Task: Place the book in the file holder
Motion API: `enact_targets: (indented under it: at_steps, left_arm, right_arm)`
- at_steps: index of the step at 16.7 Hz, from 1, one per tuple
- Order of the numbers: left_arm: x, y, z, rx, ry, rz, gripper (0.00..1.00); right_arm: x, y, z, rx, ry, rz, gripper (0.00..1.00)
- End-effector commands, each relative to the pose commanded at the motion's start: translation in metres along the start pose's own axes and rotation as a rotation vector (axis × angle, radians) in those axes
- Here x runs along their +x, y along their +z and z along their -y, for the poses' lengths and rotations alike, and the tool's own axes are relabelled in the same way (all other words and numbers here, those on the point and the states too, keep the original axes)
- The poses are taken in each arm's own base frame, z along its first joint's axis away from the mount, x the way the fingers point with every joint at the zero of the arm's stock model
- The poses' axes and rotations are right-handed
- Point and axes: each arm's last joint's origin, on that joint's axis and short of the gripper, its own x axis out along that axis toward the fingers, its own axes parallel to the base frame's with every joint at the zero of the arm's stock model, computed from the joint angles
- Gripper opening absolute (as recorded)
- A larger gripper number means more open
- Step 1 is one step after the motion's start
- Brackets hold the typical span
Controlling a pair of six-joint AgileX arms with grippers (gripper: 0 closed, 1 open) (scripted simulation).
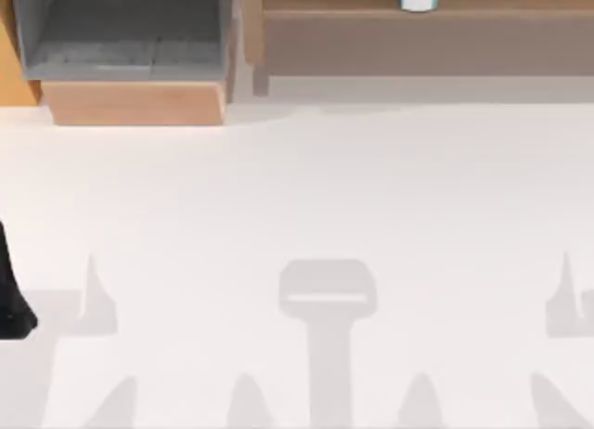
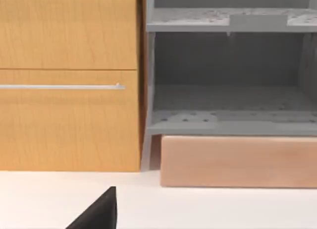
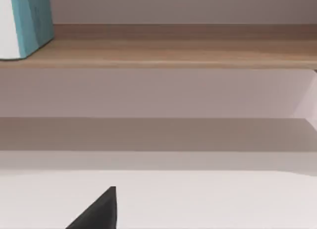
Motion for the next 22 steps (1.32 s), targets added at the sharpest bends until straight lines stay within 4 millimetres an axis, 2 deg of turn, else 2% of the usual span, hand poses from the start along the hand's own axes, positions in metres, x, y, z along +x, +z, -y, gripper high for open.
enact_targets:
  at_steps: [3, 5, 8, 11, 14, 17, 20, 22]
  left_arm:
    - [0.000, 0.002, 0.000, 0.000, 0.000, 0.000, 1.00]
    - [0.001, 0.012, 0.002, 0.000, -0.002, 0.001, 1.00]
    - [0.008, 0.043, 0.007, 0.000, -0.007, 0.002, 1.00]
    - [0.027, 0.086, 0.017, 0.000, -0.013, 0.003, 1.00]
    - [0.064, 0.132, 0.038, -0.001, -0.018, 0.002, 1.00]
    - [0.118, 0.169, 0.076, -0.002, -0.024, 0.001, 1.00]
    - [0.177, 0.186, 0.133, -0.003, -0.031, 0.000, 1.00]
    - [0.213, 0.184, 0.181, -0.004, -0.036, 0.000, 1.00]
  right_arm:
    - [0.000, 0.000, 0.000, 0.000, 0.000, 0.000, 1.00]
    - [0.000, 0.000, 0.000, 0.000, 0.000, 0.000, 1.00]
    - [0.000, 0.000, 0.000, 0.000, 0.000, 0.000, 1.00]
    - [0.000, 0.000, 0.000, 0.000, 0.000, 0.000, 1.00]
    - [0.000, 0.000, 0.000, 0.000, 0.000, 0.000, 1.00]
    - [0.000, 0.000, 0.000, 0.000, 0.000, 0.000, 1.00]
    - [0.000, 0.000, 0.000, 0.000, 0.000, 0.000, 1.00]
    - [0.000, 0.000, 0.000, 0.000, 0.000, 0.000, 1.00]
